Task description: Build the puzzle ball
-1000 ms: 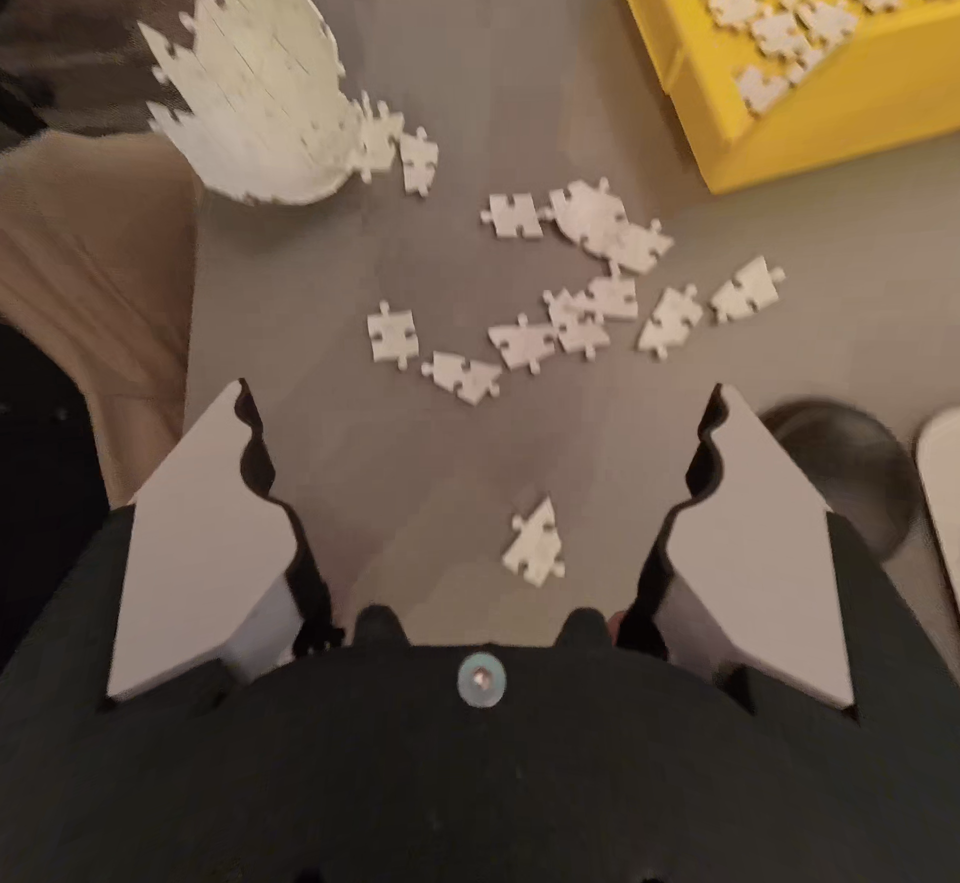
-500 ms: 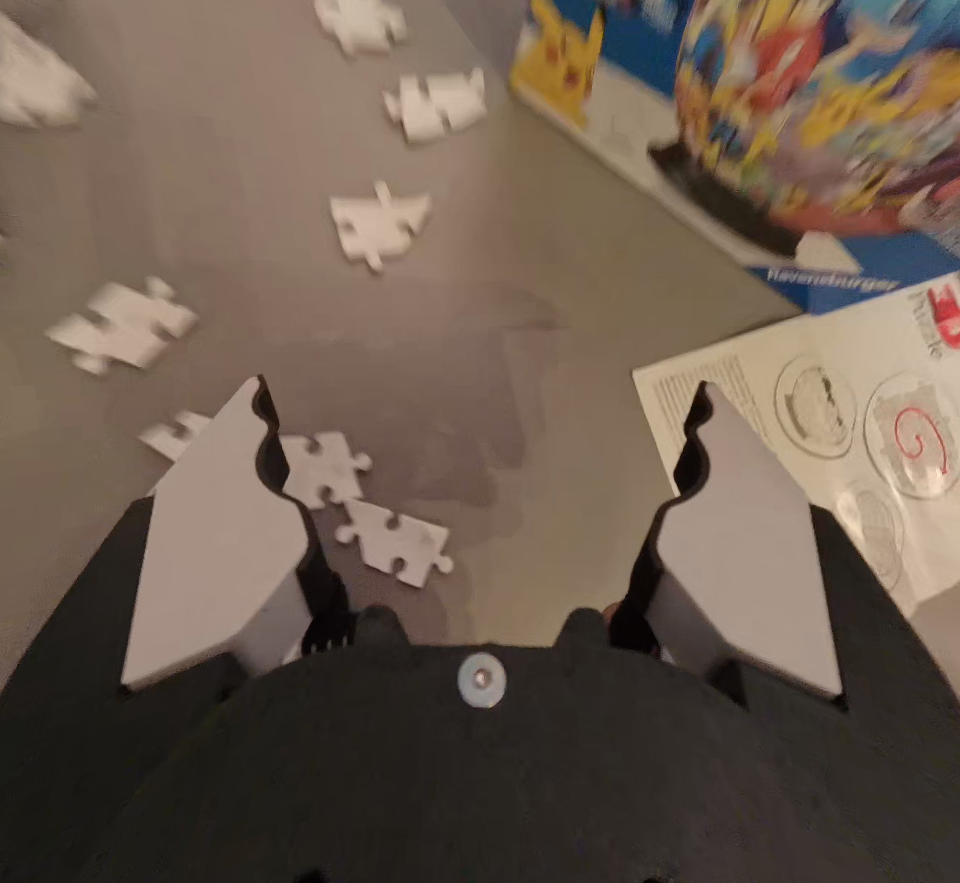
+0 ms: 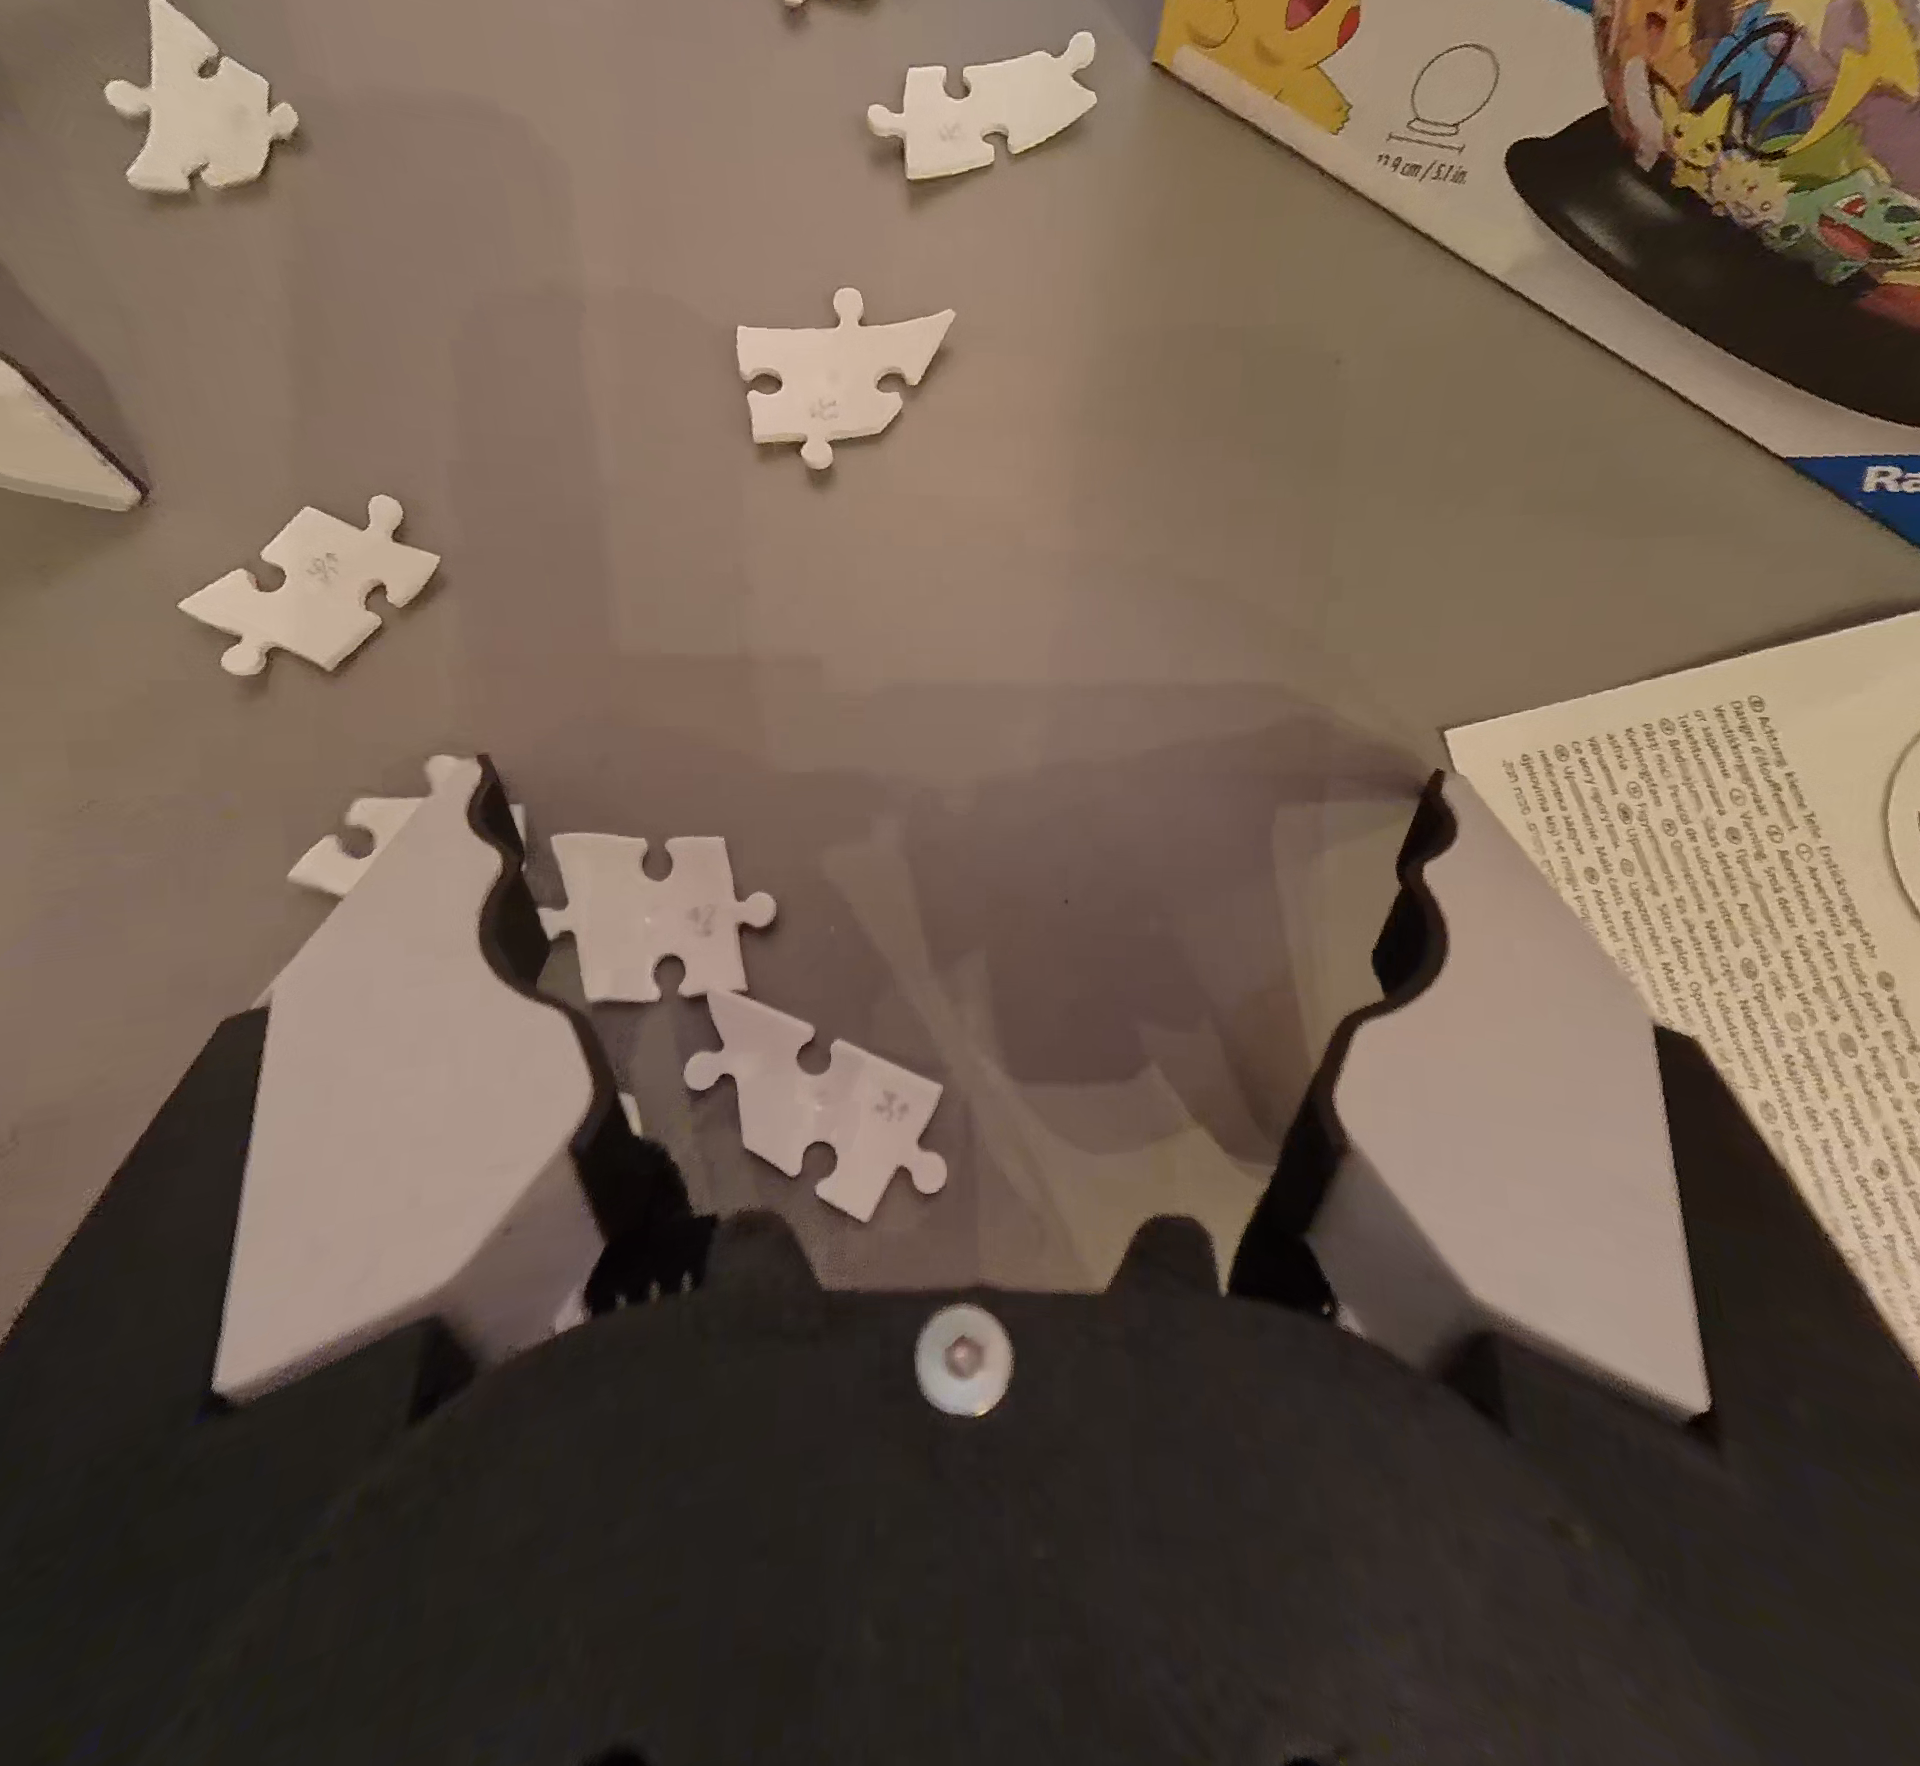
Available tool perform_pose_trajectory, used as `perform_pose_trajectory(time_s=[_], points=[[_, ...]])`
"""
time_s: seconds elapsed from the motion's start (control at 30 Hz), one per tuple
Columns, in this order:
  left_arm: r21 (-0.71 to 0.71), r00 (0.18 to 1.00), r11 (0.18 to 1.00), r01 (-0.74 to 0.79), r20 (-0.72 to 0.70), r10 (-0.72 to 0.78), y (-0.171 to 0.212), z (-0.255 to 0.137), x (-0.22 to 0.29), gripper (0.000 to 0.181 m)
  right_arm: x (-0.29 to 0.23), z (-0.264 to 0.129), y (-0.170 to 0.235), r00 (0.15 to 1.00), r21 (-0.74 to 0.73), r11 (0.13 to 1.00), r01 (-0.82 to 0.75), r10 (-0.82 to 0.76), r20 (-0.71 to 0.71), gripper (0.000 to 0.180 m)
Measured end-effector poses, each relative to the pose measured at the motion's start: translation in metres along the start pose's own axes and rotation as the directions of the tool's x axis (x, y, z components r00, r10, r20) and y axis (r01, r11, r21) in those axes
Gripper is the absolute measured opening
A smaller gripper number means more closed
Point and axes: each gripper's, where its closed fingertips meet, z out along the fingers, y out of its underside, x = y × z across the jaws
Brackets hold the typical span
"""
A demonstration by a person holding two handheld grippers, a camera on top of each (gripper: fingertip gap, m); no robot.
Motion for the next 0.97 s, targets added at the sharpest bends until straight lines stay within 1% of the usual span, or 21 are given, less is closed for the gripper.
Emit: perform_pose_trajectory(time_s=[0.03, 0.07, 0.57, 0.73, 0.97], points=[[-0.009, 1.0, 1.0, 0.013, 0.011, -0.012, 0.001, 0.001, -0.002, 0.141, -0.001, 0.0, 0.0, 1.0, -0.002, 1.0, 0.007, -0.007, 0.004, 0.159], [-0.011, 1.0, 1.0, 0.015, 0.013, -0.015, 0.001, 0.001, -0.003, 0.142, -0.001, 0.0, 0.0, 1.0, -0.001, 1.0, 0.007, -0.007, 0.004, 0.16], [-0.018, 1.0, 1.0, 0.019, 0.015, -0.019, 0.0, 0.002, -0.004, 0.147, -0.001, 0.002, -0.002, 1.0, 0.003, 1.0, -0.004, 0.004, -0.004, 0.16], [-0.008, 1.0, 1.0, -0.009, -0.012, 0.009, -0.004, 0.004, -0.003, 0.147, 0.0, 0.005, -0.004, 1.0, 0.013, 1.0, -0.014, 0.014, -0.016, 0.16], [0.007, 0.989, 0.994, -0.111, -0.094, 0.111, -0.013, 0.012, 0.0, 0.147, 0.001, 0.006, -0.005, 1.0, 0.013, 1.0, -0.021, 0.022, -0.022, 0.161]])
